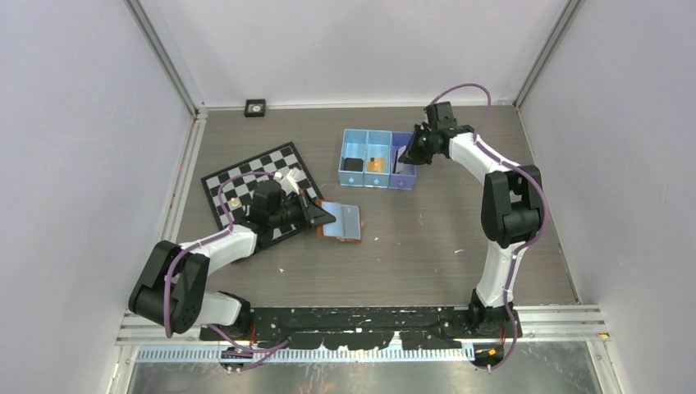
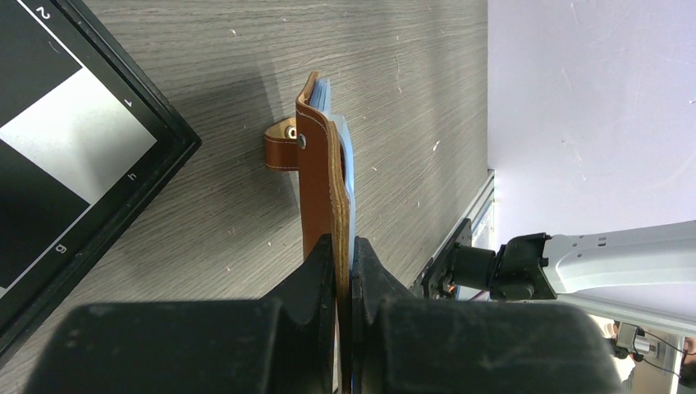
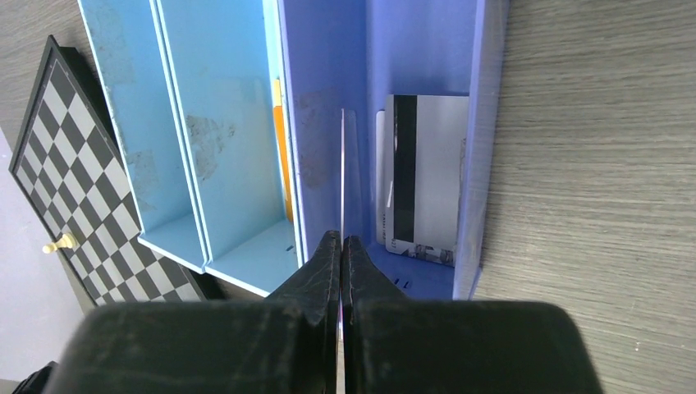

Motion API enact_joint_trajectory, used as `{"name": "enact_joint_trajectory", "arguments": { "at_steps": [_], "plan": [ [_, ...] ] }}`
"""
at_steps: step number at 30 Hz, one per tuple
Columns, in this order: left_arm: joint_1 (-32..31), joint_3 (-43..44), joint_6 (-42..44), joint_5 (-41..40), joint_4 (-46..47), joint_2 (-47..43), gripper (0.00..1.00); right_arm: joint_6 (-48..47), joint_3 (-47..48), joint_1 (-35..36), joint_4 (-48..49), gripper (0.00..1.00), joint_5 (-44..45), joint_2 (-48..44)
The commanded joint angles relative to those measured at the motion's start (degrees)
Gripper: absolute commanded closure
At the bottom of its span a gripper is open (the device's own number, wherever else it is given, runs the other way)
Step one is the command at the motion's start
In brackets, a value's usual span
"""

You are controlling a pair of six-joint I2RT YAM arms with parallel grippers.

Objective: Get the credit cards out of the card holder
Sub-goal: Place the credit card in the storage box.

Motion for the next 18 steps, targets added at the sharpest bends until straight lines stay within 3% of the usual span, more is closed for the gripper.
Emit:
{"name": "enact_joint_trajectory", "arguments": {
  "at_steps": [1,3,10,18],
  "plan": [
    [0.19,2.49,0.27,0.76,1.01,-0.01,1.00,1.21,0.79,0.20,3.36,0.99,-3.64,0.70],
    [0.18,2.41,0.27,0.71,0.97,0.06,1.00,1.43,0.97,0.23,3.42,0.98,-3.34,1.26],
    [0.18,2.71,0.64,0.57,0.33,0.05,1.00,2.34,-0.81,0.23,2.85,0.72,3.19,-1.59],
    [0.23,2.89,0.72,0.56,0.13,0.33,1.00,1.89,-7.16,4.93,2.55,0.53,10.12,-14.31]
  ]
}}
